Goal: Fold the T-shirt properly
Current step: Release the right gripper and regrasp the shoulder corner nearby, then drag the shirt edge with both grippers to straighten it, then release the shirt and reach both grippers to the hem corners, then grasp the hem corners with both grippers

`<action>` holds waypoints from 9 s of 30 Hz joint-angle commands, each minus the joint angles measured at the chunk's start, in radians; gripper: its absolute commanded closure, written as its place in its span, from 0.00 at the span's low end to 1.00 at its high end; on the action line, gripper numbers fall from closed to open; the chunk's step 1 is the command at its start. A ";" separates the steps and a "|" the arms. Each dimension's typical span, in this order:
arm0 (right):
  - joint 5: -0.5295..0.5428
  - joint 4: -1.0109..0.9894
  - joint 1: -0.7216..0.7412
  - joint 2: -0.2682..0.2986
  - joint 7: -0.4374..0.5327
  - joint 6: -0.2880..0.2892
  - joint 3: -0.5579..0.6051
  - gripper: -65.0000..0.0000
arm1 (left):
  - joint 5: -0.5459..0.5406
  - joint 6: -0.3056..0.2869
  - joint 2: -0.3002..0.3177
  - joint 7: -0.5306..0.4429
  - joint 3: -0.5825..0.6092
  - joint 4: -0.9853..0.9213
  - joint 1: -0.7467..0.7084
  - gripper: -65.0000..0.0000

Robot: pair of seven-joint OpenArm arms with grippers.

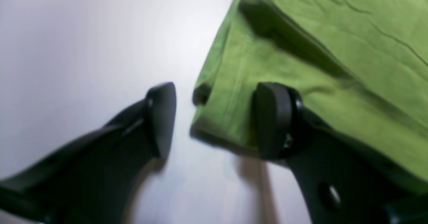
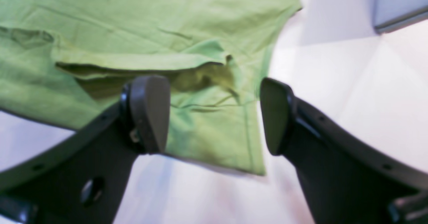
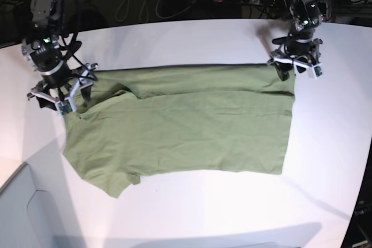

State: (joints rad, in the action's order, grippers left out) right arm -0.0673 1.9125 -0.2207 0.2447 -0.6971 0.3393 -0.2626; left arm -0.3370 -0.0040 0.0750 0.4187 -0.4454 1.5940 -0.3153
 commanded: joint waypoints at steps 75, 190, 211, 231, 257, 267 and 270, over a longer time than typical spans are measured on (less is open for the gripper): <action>0.007 -0.083 -0.187 0.084 0.027 0.123 -0.165 1.00 | -0.006 0.002 -0.067 0.019 -0.008 0.289 -0.293 1.00; 0.007 -0.051 0.152 0.008 0.023 0.122 -0.232 0.44 | 0.005 0.012 0.185 -0.137 0.276 -0.381 0.480 1.00; 0.007 -1.060 0.828 -0.023 0.239 0.120 -0.017 0.35 | 0.006 0.012 0.185 -0.113 0.276 -0.243 0.450 1.00; 0.007 -1.384 0.840 0.006 0.541 0.117 0.182 0.58 | 0.006 0.012 0.185 -0.103 0.276 -0.254 0.453 1.00; 0.007 -0.715 0.508 0.014 0.483 0.116 0.090 1.00 | -0.001 0.012 0.177 -0.103 0.207 -0.033 0.322 1.00; 0.007 -0.546 0.361 -0.005 0.485 0.116 0.021 1.00 | -0.003 0.012 0.122 -0.106 0.139 0.075 0.230 1.00; 0.007 -0.488 0.312 -0.005 0.485 0.116 0.021 1.00 | -0.003 0.012 0.113 -0.109 0.139 0.075 0.209 1.00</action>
State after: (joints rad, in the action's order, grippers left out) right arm -0.0784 1.4033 0.0719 0.2295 -0.2455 0.4534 -0.2378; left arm -0.3340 0.0135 0.1780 0.3344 -0.3035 1.6485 -0.1184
